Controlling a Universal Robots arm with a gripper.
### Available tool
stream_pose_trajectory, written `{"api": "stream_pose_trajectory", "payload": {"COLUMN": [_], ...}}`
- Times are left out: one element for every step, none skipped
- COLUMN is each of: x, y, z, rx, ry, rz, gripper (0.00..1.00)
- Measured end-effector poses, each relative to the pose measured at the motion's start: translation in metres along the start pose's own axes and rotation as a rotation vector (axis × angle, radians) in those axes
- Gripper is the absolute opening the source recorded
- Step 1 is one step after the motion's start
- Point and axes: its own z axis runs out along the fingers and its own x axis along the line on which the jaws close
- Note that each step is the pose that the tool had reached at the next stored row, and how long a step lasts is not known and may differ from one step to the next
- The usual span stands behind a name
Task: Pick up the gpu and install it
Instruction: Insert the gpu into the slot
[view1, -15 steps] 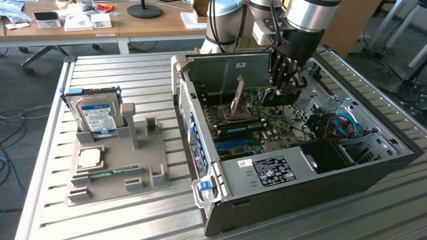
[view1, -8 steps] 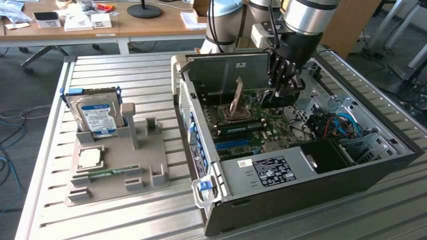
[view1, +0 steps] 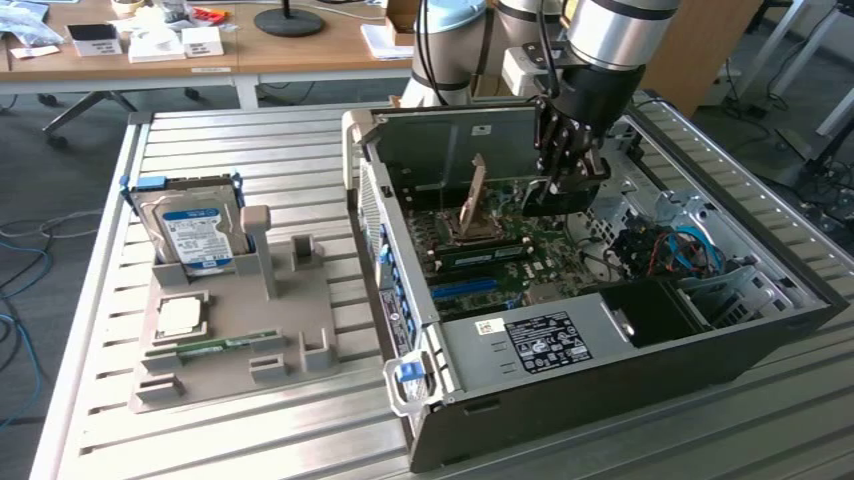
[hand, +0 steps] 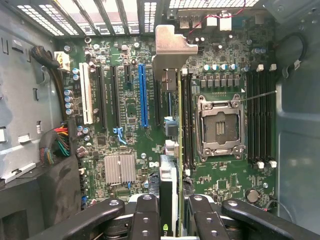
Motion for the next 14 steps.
{"api": "stream_pose_trajectory", "payload": {"x": [0.0,0.0,0.0,0.0,0.0,0.0,0.0,0.0,0.0001,0.0001,0.0002,0.0003,0.0004,0.0006], "y": [0.0,0.0,0.0,0.0,0.0,0.0,0.0001,0.0005,0.0009,0.0016,0.0025,0.0036,0.0048,0.0061], "z": [0.0,0.0,0.0,0.0,0.0,0.0,0.0,0.0,0.0001,0.0001,0.0001,0.0001,0.0001,0.0001], "rx": [0.0,0.0,0.0,0.0,0.0,0.0,0.0,0.0,0.0001,0.0001,0.0003,0.0005,0.0008,0.0011], "ry": [0.0,-0.0001,-0.0001,-0.0001,-0.0001,-0.0001,0.0,-0.0001,-0.0001,-0.0002,-0.0002,-0.0002,-0.0001,-0.0001], "rz": [0.0,0.0,0.0,0.0,0.0,0.0,0.0,0.0,0.0,0.0,0.0,0.0,0.0,0.0], "gripper": [0.27,0.27,0.27,0.27,0.27,0.27,0.27,0.27,0.27,0.27,0.27,0.27,0.27,0.27]}}
